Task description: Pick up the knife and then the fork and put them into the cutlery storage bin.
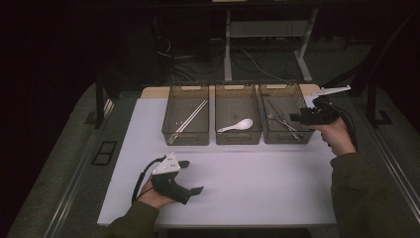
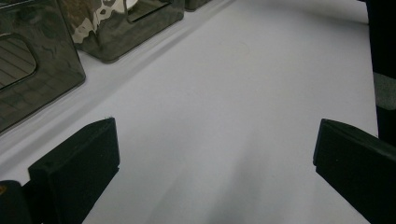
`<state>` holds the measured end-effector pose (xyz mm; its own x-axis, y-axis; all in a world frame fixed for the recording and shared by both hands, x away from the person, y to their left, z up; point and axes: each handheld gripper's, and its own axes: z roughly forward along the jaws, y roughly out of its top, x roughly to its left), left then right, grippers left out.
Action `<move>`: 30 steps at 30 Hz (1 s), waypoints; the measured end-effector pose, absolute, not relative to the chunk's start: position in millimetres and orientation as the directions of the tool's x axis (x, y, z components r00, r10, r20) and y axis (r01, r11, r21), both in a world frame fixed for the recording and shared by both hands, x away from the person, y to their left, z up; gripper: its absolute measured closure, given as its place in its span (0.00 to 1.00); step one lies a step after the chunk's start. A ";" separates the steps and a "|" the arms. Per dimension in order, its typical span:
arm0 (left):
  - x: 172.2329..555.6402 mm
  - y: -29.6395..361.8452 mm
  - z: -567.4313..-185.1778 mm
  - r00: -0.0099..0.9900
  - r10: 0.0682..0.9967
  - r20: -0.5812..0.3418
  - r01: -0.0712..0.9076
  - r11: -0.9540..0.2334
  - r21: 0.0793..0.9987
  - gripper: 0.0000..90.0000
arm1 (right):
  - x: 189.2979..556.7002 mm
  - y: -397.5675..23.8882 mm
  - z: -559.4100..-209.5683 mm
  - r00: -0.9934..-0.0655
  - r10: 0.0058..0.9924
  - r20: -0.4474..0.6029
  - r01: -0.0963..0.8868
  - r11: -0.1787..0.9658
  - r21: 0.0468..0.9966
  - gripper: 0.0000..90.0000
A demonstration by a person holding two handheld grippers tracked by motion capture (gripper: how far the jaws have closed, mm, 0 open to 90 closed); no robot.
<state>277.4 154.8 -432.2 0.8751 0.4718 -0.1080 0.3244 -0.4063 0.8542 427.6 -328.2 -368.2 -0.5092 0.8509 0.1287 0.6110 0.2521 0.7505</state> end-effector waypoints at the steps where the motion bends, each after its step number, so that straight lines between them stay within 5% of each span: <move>1: 277.6 154.5 -432.4 0.875 0.472 -0.110 0.326 -0.405 0.854 0.00 | 426.0 -328.4 -368.0 -0.511 0.849 0.133 0.606 0.246 0.756 0.43; 30: 280.3 155.9 -432.8 0.881 0.460 -0.111 0.324 -0.415 0.851 0.00 | 374.2 -297.7 -375.2 -0.603 0.794 0.071 0.461 0.274 0.844 0.23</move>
